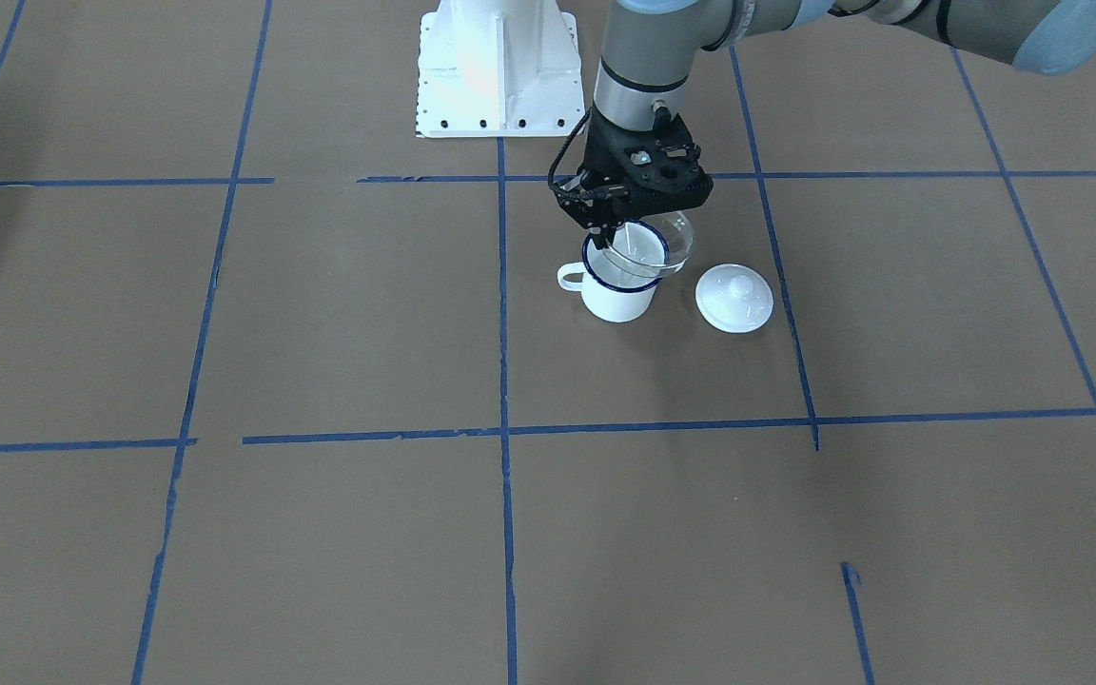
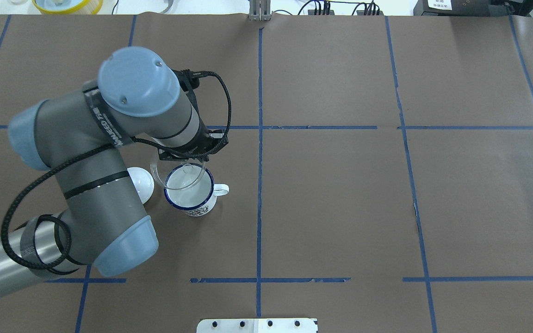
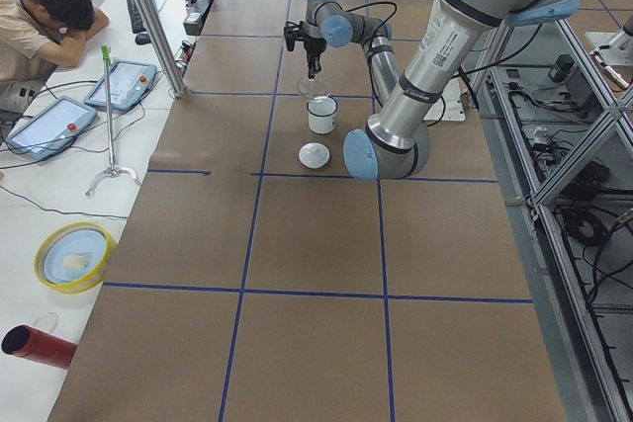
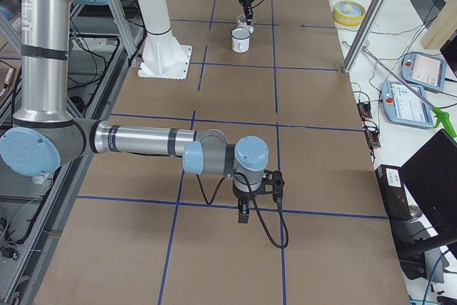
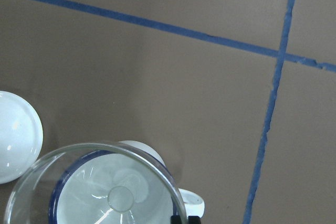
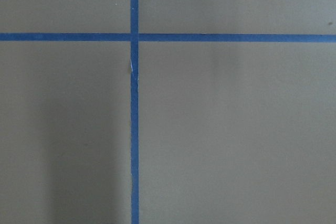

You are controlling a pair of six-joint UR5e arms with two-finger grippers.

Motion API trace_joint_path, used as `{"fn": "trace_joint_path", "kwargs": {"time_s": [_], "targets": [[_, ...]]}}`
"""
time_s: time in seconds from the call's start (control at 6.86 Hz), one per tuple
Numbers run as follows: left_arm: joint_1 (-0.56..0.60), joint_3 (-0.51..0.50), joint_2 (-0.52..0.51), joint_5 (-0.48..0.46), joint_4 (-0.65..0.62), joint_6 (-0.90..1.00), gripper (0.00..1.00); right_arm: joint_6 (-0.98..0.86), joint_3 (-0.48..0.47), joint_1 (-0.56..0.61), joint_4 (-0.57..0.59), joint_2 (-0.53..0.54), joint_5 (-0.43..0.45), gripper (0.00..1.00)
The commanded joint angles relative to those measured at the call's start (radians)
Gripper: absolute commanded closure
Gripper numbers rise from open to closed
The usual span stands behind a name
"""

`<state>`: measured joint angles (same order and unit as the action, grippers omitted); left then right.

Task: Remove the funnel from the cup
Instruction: 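Lift the clear funnel out of the mug with the left gripper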

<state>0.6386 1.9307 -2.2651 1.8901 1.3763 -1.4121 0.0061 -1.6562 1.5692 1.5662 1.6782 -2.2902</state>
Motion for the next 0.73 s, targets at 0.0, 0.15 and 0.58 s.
{"fn": "trace_joint_path", "kwargs": {"time_s": [0.0, 0.15, 0.58], "targets": [[0.116, 0.076, -0.004, -0.005, 0.007, -0.066, 1.00, 0.000, 0.000, 0.000, 0.000, 0.000, 0.000, 0.00], [0.119, 0.071, -0.007, -0.107, 0.097, -0.273, 1.00, 0.000, 0.000, 0.000, 0.000, 0.000, 0.000, 0.00], [0.115, -0.176, 0.021, -0.442, 0.580, -0.838, 1.00, 0.000, 0.000, 0.000, 0.000, 0.000, 0.000, 0.00]]}}
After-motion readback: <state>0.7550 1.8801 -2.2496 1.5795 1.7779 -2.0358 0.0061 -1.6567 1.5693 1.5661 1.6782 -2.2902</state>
